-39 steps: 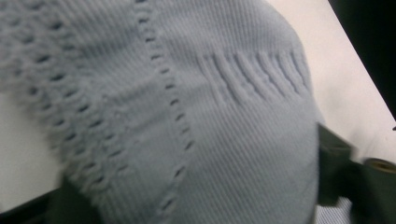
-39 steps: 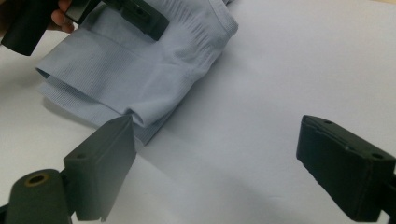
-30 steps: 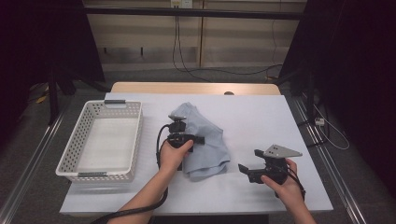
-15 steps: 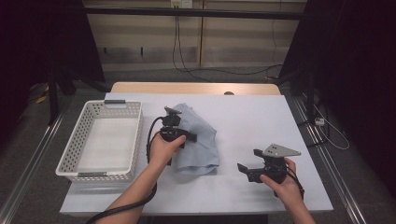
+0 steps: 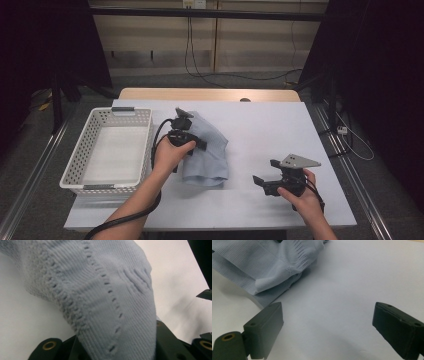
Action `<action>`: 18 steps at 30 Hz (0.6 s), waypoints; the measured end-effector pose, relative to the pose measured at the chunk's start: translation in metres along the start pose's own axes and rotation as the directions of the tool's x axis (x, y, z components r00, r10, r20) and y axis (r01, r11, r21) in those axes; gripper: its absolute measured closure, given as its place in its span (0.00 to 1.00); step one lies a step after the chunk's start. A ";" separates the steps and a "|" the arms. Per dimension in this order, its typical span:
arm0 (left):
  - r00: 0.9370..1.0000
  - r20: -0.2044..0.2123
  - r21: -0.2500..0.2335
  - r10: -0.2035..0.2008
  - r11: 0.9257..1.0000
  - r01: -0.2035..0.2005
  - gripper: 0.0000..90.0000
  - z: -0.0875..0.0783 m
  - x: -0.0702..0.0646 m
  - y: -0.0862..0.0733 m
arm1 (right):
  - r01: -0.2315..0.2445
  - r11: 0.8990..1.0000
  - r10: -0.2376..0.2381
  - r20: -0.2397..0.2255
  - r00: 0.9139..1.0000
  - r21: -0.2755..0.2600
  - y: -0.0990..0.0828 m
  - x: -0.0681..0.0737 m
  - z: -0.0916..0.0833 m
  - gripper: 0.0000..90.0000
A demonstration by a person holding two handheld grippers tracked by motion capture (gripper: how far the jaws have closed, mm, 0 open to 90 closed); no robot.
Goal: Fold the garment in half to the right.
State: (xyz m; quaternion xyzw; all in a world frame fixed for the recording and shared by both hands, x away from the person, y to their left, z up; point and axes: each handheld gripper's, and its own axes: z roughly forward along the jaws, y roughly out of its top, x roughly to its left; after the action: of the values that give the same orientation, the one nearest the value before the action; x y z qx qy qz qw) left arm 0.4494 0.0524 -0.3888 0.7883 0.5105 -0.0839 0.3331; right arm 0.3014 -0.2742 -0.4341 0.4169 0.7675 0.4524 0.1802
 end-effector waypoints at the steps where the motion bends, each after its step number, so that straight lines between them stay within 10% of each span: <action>1: 1.000 -0.007 0.000 0.005 1.000 -0.005 0.81 -0.001 0.000 0.000 | 0.000 1.000 0.000 0.000 1.000 0.000 0.000 0.000 0.000 0.10; 18: 0.998 -0.053 0.068 0.025 0.997 -0.021 0.81 -0.012 0.003 0.006 | 0.005 1.000 -0.005 -0.010 1.000 0.004 0.000 0.002 0.002 0.10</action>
State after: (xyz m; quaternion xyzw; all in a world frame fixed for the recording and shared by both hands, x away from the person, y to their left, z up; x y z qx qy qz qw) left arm 0.4534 0.0599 -0.3785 0.8068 0.5070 -0.0761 0.2936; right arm 0.3017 -0.2717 -0.4349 0.4129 0.7703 0.4527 0.1768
